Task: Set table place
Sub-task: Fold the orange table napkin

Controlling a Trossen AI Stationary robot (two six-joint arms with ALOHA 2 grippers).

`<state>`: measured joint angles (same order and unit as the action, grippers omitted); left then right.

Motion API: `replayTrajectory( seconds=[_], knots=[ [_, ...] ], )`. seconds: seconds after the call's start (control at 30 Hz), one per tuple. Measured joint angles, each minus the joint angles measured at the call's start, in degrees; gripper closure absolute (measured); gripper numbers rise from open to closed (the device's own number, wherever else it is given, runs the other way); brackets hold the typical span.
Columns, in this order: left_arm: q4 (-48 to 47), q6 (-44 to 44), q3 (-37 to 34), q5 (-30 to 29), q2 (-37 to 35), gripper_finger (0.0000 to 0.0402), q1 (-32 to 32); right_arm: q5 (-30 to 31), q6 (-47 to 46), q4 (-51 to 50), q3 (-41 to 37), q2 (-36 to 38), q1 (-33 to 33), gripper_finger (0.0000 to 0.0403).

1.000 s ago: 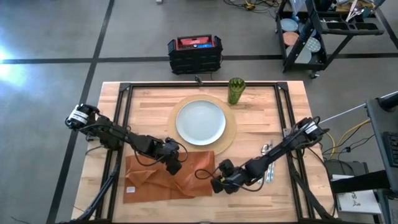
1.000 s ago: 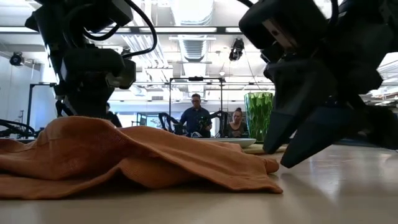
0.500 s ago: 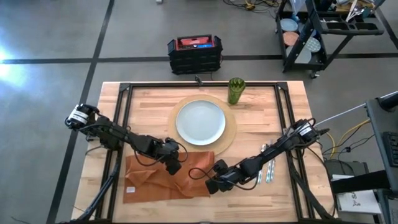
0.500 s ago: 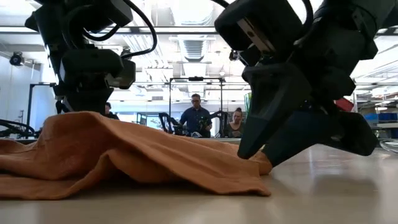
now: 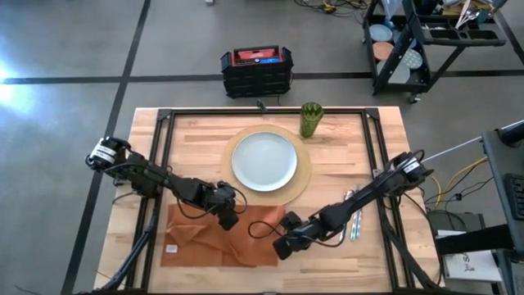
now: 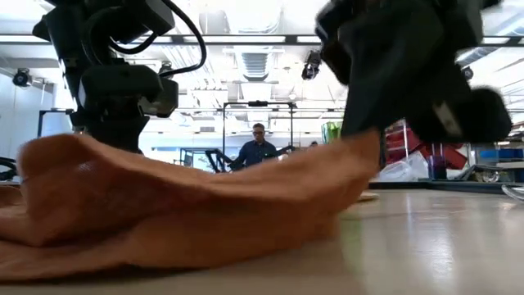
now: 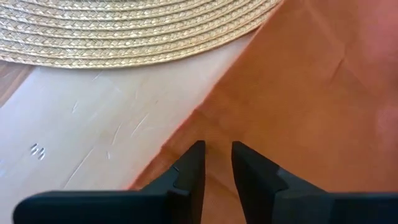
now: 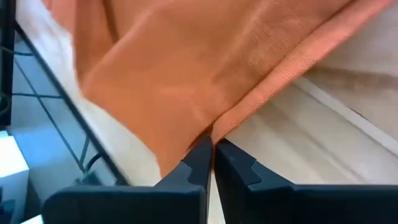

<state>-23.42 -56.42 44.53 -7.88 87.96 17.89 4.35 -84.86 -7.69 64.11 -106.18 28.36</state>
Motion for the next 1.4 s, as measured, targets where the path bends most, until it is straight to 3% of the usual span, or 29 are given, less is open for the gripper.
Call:
replayTrajectory(
  seconds=[0.23,0.4,0.6,0.83,1.07,1.23,1.4],
  knots=[
    [0.26,0.0,-0.08,-0.85,0.0,0.0338,-0.06,-8.58,2.1,-13.88,6.28,3.65,-4.33,0.0403],
    [0.7,-0.4,-0.11,-2.06,0.0,0.0337,-0.09,-15.37,5.59,-14.89,6.88,4.01,-8.0,0.0403],
    [0.66,-1.62,-0.22,-2.1,-0.02,0.0339,-0.02,-18.29,5.36,-21.6,5.99,2.12,-7.6,0.0403],
    [0.61,-1.73,-0.44,-2.22,-0.02,0.0339,0.07,-15.81,3.67,-22.81,6.58,2.16,-5.5,0.0403],
    [0.41,-1.47,-0.44,-2.27,-0.02,0.0336,0.07,-13.28,3.72,-23.43,12.1,2.59,-2.73,0.0403],
    [0.47,-1.15,-0.44,-2.26,-0.02,0.0338,0.07,-11.55,3.46,-34.34,17.12,2.68,-1.07,0.0403],
    [0.5,-0.04,-0.44,-2.75,0.0,0.0339,0.04,-10.25,4.15,-41.39,16.6,2.68,-1.75,0.0403]
  ],
)
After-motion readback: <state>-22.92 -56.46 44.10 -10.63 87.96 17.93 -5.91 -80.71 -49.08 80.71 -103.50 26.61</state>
